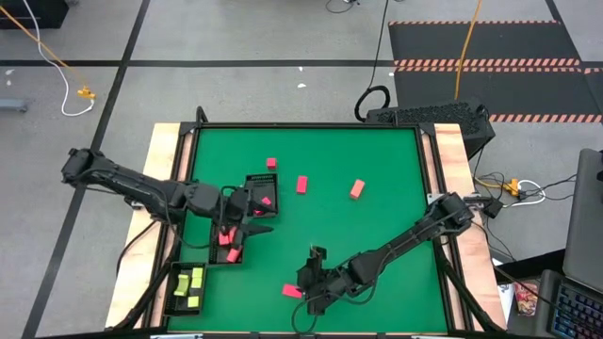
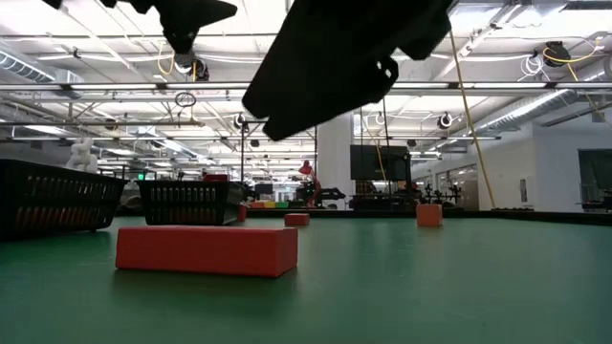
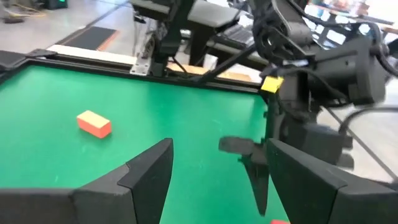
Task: Sort & place blocks by color
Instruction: Put the red block into the top black bin
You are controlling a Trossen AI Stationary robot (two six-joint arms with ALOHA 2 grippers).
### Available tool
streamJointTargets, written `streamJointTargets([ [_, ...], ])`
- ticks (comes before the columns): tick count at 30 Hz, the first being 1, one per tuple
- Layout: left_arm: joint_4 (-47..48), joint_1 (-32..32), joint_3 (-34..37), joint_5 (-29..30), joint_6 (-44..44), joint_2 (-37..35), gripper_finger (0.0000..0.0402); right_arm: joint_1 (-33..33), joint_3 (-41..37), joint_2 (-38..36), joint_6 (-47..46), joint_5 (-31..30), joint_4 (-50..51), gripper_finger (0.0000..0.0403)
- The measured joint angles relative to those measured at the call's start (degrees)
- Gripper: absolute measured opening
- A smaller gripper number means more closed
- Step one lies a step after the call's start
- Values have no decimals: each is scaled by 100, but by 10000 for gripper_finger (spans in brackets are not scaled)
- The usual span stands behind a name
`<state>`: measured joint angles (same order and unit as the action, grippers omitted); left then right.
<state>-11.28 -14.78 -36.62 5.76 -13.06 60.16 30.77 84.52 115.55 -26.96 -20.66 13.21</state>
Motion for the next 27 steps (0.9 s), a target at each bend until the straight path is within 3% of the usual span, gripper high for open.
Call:
streamJointTargets([
  [6,-348,-741,0,1081,-65,233,255,169,11,165,-87,-6,31,224],
  [13,-1083,-1205,0,1707,-37,540,255,389,8,319,9,-22,-224,230],
  [23,-1056,-1273,2,1845,-124,710,255,259,6,833,20,-3,-697,301],
  [27,-1026,-1343,2,1847,-123,712,255,199,6,837,0,-37,-708,307],
])
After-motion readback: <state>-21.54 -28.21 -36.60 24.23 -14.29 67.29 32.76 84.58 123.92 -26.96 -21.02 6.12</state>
